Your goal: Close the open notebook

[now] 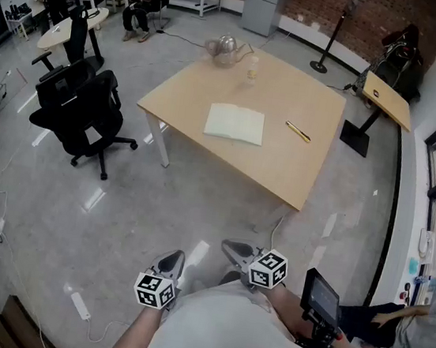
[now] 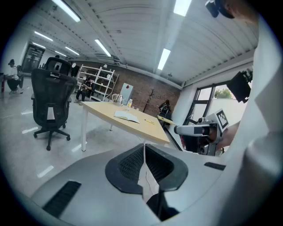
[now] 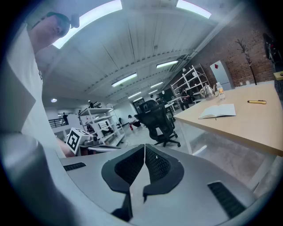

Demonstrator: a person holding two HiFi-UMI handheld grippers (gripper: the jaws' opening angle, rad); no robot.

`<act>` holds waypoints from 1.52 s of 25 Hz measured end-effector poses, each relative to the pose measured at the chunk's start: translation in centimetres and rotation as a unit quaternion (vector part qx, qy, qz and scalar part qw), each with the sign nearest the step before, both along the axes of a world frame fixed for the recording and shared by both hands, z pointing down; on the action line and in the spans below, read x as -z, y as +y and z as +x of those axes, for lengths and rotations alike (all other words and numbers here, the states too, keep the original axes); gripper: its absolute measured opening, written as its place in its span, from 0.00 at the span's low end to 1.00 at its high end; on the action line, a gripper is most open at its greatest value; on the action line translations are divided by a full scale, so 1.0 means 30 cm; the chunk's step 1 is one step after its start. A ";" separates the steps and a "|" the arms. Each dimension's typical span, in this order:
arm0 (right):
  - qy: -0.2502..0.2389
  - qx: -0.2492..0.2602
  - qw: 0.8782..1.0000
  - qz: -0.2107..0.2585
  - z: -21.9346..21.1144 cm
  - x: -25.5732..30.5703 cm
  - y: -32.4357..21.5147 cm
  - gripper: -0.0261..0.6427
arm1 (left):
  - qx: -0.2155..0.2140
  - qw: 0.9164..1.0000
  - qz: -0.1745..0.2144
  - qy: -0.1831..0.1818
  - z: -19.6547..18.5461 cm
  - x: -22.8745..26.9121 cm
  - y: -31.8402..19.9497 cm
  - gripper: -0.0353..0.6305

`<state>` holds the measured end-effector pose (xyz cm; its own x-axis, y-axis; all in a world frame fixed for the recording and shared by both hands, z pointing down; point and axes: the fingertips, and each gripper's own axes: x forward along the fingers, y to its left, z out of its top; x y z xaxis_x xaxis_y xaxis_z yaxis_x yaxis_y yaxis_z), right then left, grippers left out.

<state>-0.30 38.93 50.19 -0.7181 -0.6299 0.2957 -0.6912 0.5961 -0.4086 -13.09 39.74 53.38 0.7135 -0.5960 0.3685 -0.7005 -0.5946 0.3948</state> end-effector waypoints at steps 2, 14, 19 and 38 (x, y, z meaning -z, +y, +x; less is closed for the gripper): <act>-0.005 0.004 1.000 0.002 -0.009 -0.002 -0.029 0.07 | 0.004 1.000 -0.001 -0.002 -0.010 -0.010 -0.020 0.08; -0.024 0.042 0.999 -0.005 -0.031 -0.064 -0.334 0.07 | 0.024 0.999 -0.015 -0.030 -0.001 -0.028 -0.275 0.08; -0.035 0.044 0.998 0.005 0.018 -0.039 -0.513 0.07 | 0.020 0.999 -0.009 -0.043 0.056 0.001 -0.442 0.08; -0.042 -0.012 0.999 0.014 0.309 -0.035 -0.824 0.07 | -0.051 0.997 -0.007 -0.063 0.366 0.027 -0.825 0.08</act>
<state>8.99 14.22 51.23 -0.7246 -0.6540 0.2174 -0.6693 0.5925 -0.4484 -2.10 14.98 52.58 0.7179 -0.5161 0.4671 -0.6808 -0.6606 0.3165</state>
